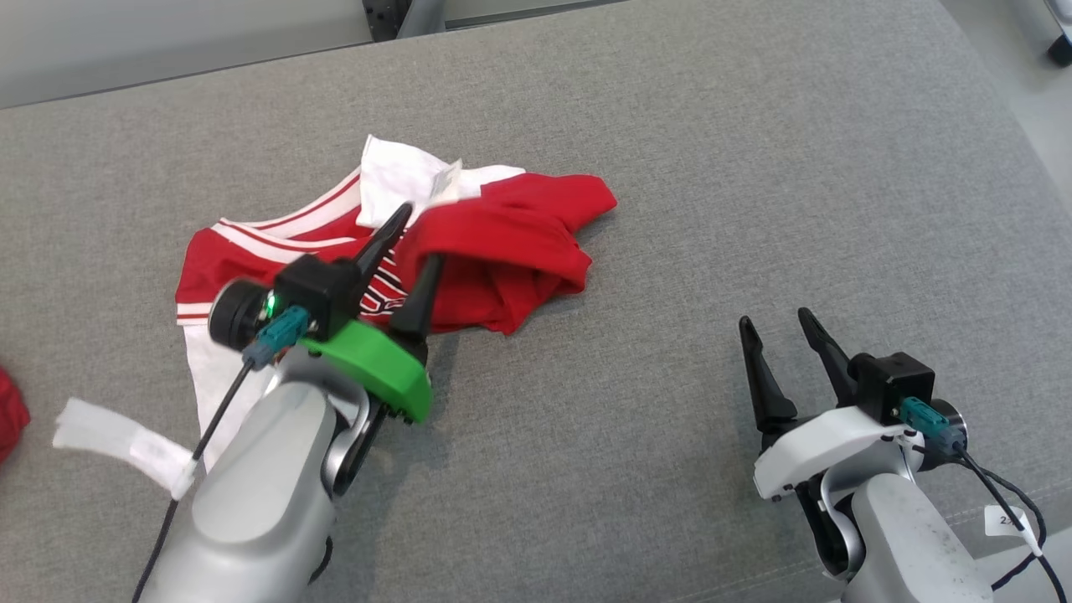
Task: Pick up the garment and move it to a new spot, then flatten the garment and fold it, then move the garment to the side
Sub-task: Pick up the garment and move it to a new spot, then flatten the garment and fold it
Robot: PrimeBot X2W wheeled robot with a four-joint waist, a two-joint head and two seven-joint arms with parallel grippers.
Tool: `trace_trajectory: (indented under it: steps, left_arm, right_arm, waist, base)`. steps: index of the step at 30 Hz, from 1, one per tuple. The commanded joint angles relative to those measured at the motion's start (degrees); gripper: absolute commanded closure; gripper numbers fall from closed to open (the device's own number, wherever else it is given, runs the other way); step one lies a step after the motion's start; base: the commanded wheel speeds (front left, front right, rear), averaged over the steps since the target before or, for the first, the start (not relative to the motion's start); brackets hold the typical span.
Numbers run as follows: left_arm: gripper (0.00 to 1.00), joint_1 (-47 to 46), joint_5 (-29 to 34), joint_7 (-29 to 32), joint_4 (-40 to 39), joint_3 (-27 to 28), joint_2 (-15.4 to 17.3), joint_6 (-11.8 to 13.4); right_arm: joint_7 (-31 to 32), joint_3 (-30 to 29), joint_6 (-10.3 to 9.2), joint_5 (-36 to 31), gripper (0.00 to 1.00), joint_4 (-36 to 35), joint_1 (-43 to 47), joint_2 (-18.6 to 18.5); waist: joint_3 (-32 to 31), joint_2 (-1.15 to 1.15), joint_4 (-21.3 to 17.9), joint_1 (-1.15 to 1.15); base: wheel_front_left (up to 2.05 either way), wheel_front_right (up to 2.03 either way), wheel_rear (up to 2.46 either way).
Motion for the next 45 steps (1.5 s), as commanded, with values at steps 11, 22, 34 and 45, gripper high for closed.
trace_trajectory:
  steps: [11, 22, 34, 45]
  left_arm:
    - [0.00, 21.07, 3.59, 0.01, 0.52, 16.68, -0.26, 1.67]
    - [0.00, 37.78, 11.36, 0.00, -10.48, 32.15, -5.23, 1.95]
    - [0.00, 38.08, 14.10, 0.00, -10.13, 33.17, -7.42, 0.19]
    - [0.00, 34.54, 11.51, 0.00, -7.07, 26.47, -7.69, 0.01]
  right_arm:
    - [-0.01, 0.43, -0.02, 1.17, 0.00, -0.86, 2.45, 0.08]
    - [-0.01, 0.69, -0.02, 0.95, 0.00, -1.07, 7.43, 0.10]
    - [-0.02, 2.81, -0.02, 0.72, 0.00, -0.64, 7.29, -0.35]
    - [-0.01, 18.47, -0.03, 3.18, 0.00, 3.06, -8.58, -0.54]
  waist:
    - [-7.30, 0.00, 3.34, 0.00]
    - [-13.38, 0.00, 5.97, 0.00]
    - [-12.93, 0.00, 7.95, 0.00]
    - [-8.64, 0.00, 16.92, 0.00]
  base:
    - [0.00, 0.00, 0.00]
    - [0.00, 0.00, 0.00]
    - [0.00, 0.00, 0.00]
    - [0.00, 0.00, 0.00]
